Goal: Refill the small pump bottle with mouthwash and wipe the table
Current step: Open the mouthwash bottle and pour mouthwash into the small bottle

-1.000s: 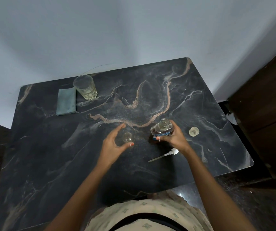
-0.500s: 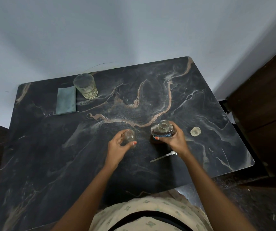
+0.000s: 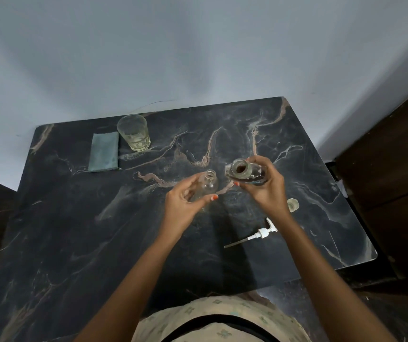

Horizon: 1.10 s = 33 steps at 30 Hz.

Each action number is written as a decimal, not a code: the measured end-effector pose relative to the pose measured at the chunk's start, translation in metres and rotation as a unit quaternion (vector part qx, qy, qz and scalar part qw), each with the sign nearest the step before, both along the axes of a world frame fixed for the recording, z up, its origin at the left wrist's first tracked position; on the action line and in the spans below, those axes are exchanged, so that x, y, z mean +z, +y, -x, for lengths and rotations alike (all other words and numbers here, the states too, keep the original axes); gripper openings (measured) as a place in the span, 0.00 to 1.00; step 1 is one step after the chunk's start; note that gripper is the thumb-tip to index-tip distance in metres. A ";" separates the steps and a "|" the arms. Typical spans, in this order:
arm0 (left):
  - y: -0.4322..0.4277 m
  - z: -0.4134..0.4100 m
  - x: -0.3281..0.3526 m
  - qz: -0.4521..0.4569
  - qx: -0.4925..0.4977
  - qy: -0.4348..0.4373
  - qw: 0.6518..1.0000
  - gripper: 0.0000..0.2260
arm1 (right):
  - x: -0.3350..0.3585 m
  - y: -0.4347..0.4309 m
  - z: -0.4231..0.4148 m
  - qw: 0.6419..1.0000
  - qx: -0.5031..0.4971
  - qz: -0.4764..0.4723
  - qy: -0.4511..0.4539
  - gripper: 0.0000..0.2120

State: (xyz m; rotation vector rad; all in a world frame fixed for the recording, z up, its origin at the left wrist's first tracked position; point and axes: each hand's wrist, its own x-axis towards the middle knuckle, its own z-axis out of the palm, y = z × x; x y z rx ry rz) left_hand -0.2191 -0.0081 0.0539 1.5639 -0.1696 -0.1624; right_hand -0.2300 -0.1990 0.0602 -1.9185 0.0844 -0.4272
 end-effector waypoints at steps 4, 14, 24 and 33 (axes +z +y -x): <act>0.000 -0.003 0.009 0.005 0.006 -0.007 1.000 0.24 | 0.018 -0.001 -0.011 0.998 0.015 0.064 -0.023 0.25; 0.001 -0.009 0.017 0.015 0.010 -0.019 1.000 0.24 | 0.049 -0.008 -0.032 0.950 0.038 0.292 -0.106 0.21; 0.001 -0.009 0.027 0.003 0.022 -0.034 0.999 0.23 | 0.075 -0.004 -0.037 0.909 0.052 0.381 -0.160 0.17; 0.002 -0.006 0.028 -0.015 0.027 -0.054 0.998 0.22 | 0.083 -0.006 -0.040 0.879 0.058 0.435 -0.187 0.17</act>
